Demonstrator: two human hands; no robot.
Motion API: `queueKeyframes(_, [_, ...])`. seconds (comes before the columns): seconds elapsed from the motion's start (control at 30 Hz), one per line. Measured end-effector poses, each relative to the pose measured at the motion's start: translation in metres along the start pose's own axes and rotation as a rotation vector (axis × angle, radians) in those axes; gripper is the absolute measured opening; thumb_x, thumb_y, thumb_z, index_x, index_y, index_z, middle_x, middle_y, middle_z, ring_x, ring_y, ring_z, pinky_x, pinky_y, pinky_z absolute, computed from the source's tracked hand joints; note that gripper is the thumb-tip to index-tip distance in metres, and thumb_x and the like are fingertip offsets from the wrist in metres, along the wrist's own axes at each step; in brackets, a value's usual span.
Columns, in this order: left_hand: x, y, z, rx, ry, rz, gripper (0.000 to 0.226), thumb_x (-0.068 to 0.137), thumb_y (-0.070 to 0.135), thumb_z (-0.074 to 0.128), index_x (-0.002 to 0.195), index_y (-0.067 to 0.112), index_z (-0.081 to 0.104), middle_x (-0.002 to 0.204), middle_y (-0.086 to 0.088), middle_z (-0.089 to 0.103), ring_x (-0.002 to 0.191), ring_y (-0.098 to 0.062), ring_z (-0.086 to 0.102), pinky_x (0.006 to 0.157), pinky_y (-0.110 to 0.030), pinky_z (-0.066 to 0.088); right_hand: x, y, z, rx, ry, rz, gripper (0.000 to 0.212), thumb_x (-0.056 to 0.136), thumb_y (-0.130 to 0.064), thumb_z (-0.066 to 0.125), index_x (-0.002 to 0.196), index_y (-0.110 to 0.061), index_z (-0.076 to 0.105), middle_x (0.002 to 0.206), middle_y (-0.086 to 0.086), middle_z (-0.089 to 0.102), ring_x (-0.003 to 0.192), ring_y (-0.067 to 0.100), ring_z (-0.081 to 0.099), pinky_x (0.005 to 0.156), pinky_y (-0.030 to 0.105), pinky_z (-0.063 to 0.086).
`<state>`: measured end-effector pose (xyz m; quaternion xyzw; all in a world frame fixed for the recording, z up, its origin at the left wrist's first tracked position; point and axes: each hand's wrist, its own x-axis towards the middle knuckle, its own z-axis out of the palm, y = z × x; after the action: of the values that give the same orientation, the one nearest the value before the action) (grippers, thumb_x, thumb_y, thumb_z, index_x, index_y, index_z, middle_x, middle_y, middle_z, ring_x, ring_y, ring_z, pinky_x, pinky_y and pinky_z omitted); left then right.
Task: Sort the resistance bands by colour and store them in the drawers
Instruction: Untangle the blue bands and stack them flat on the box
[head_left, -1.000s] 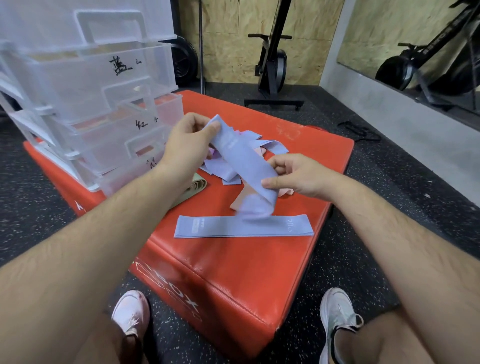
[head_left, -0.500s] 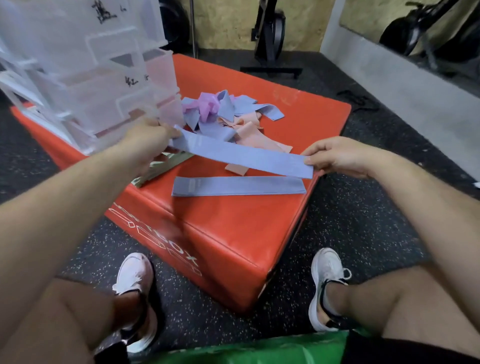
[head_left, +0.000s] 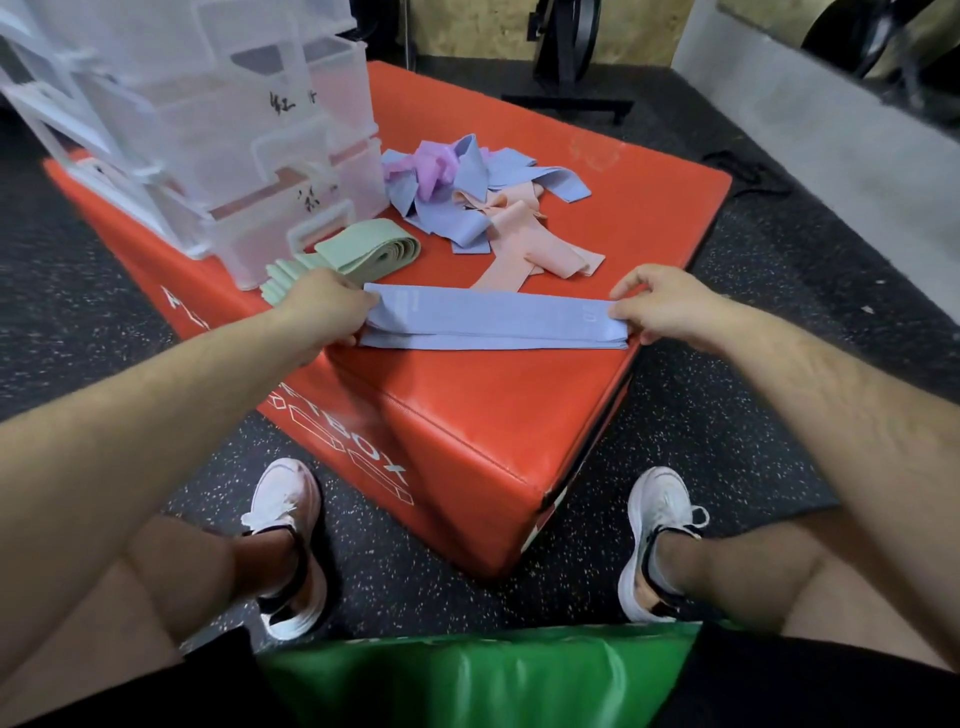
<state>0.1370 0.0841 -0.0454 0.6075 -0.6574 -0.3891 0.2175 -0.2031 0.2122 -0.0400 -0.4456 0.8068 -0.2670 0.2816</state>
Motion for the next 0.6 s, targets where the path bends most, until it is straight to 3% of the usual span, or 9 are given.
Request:
queueKeyframes(0.13, [0.002,0.003,-0.001,-0.11,-0.035,-0.013,0.01,0.09,0.009,0.06,0.082,0.003,0.06,0.079,-0.015,0.058,0.065,-0.027,0.059,0.047,-0.026,0.056,0.003,-0.002,-0.001,0.028,0.004,0.038,0.011,0.09,-0.011,0.06,0.099,-0.017,0.059,0.1,0.011,0.064,0.075,0.023,0.065,0.06,0.034,0.059])
queueKeyframes(0.23, [0.003,0.002,0.0,-0.102,-0.037,-0.009,0.009,0.09,0.005,0.059,0.082,0.002,0.06,0.078,-0.013,0.056,0.061,-0.024,0.057,0.043,-0.023,0.055,0.003,-0.003,0.0,0.002,-0.008,0.031,0.013,0.09,-0.011,0.06,0.101,-0.016,0.059,0.101,0.01,0.062,0.076,0.023,0.065,0.066,0.038,0.062])
queueKeyframes(0.37, [0.006,-0.007,0.0,0.051,0.001,0.058,0.015,0.088,0.017,0.063,0.078,0.007,0.061,0.075,-0.018,0.063,0.059,-0.03,0.064,0.066,-0.036,0.06,-0.001,-0.003,0.0,-0.06,-0.024,0.008,0.015,0.09,-0.013,0.063,0.105,-0.016,0.059,0.094,0.009,0.065,0.065,0.025,0.066,0.076,0.045,0.063])
queueKeyframes(0.5, [0.007,-0.012,-0.003,0.18,0.026,0.153,0.027,0.082,0.028,0.064,0.08,0.001,0.063,0.068,-0.012,0.061,0.056,-0.032,0.062,0.064,-0.046,0.056,-0.006,-0.005,0.001,-0.135,-0.025,-0.057,0.013,0.091,-0.015,0.065,0.103,-0.017,0.061,0.086,0.009,0.07,0.06,0.022,0.067,0.075,0.045,0.062])
queueKeyframes(0.6, [0.007,-0.015,-0.002,0.264,0.072,0.225,0.024,0.084,0.028,0.069,0.089,0.01,0.054,0.082,-0.009,0.064,0.07,-0.029,0.063,0.071,-0.043,0.053,-0.008,-0.005,0.002,-0.184,-0.025,-0.109,0.009,0.09,-0.015,0.067,0.097,-0.019,0.064,0.075,0.006,0.069,0.058,0.023,0.068,0.075,0.046,0.062])
